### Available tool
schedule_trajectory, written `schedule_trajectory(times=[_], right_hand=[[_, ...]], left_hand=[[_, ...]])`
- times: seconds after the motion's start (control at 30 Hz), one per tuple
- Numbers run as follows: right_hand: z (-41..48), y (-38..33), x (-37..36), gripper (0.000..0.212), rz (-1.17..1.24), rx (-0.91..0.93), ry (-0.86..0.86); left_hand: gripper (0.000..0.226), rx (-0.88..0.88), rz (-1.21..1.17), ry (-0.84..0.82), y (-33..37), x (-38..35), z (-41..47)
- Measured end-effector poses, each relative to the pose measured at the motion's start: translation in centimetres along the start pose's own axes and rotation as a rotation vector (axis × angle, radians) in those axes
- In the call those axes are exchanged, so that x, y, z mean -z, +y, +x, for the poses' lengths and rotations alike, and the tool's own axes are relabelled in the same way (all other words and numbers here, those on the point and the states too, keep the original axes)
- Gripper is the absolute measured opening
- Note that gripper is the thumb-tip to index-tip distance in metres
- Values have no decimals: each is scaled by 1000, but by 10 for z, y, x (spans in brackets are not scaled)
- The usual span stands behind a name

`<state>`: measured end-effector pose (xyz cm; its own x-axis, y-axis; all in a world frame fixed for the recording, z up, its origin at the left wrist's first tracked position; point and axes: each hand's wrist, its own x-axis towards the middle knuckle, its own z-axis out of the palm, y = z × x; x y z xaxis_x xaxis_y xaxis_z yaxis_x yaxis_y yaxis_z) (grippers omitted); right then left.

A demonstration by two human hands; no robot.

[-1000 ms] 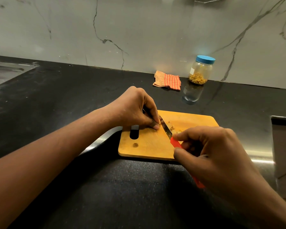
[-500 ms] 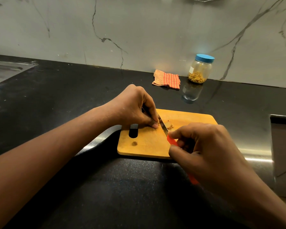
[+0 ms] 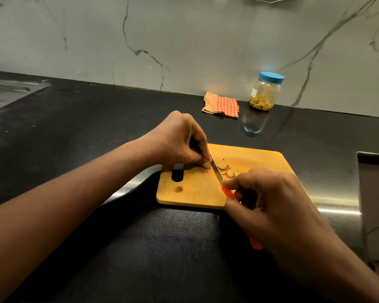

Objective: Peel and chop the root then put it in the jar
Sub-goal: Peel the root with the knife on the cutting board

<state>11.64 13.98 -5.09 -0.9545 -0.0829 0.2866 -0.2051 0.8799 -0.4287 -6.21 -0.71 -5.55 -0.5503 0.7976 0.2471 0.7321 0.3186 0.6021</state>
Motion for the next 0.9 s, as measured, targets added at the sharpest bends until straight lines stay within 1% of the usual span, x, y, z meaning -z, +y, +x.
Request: schedule_trajectory(times=[0.1,0.23,0.4,0.7,0.8,0.9], right_hand=[[3,0,1,26,43,-16,7],[12,1,0,23,41,-26,2],[18,3,-3,24,52,-37,-14],[28,3,-5,23,14,-43,-31],[23,4,1,24,11,-54,-55],[14,6,10,20,43,-44,-99]], left_hand=[[13,-2,7,-4,0,0,0],[12,-6,11,-8,0,1,-1],[10,-30,19,-7,1,0,-1],[10,-18,27,3,0,0,-1],[11,5,9,2,1,-1,-1],[12,17,-2,-2,1,0,-1]])
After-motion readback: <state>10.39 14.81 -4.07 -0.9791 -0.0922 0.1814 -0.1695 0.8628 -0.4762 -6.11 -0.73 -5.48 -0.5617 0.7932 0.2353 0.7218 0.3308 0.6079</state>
